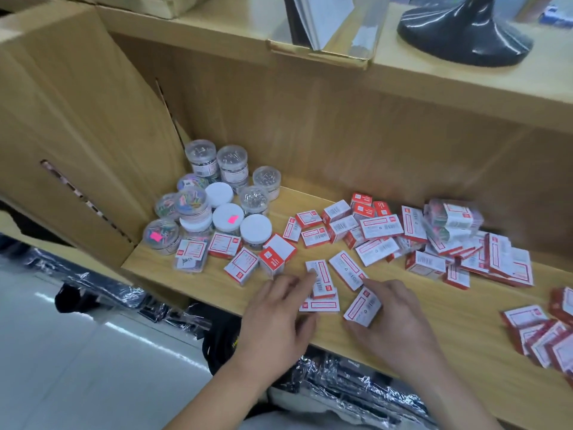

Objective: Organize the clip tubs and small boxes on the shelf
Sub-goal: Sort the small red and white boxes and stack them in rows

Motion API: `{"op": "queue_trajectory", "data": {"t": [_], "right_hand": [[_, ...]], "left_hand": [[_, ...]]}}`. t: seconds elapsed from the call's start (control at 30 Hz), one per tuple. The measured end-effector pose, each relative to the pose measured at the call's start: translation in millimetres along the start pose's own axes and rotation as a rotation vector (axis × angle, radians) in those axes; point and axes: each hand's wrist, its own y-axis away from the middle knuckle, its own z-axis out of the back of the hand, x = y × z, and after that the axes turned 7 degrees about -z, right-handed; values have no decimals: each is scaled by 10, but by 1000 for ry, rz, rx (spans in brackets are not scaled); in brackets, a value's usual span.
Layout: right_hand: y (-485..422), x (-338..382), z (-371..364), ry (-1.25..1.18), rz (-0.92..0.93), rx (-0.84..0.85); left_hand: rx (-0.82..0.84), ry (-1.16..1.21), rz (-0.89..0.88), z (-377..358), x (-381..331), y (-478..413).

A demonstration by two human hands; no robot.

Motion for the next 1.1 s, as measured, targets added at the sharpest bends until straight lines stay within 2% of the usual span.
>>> {"op": "queue_trajectory", "data": {"t": [0.17,0.27,0.43,0.7,0.8,0.93,1.0,1.1], "right_hand": [[51,-10,204,149,-101,6],[25,126,252,180,-47,2],[-64,271,91,359,-37,156],[150,-536,231,-18,-31,-50],[262,-849,411,20,-93,-118],[461,-947,522,123,-130,-290],[552,-990,522,119,-160,-300],[641,-1142,548,151,-226,-229]], "left_hand": [[30,5,-20,-74,-19,-104],[35,43,-24,-98,10,-116],[42,94,-20,-89,36,-130],[171,223,-97,-352,-361,-333],[226,263,-156,-532,-596,-405],[291,288,-243,-731,-902,-487],[314,301,-251,-815,-1043,-535],[352,329,-240,-940,-1229,-611]]}}
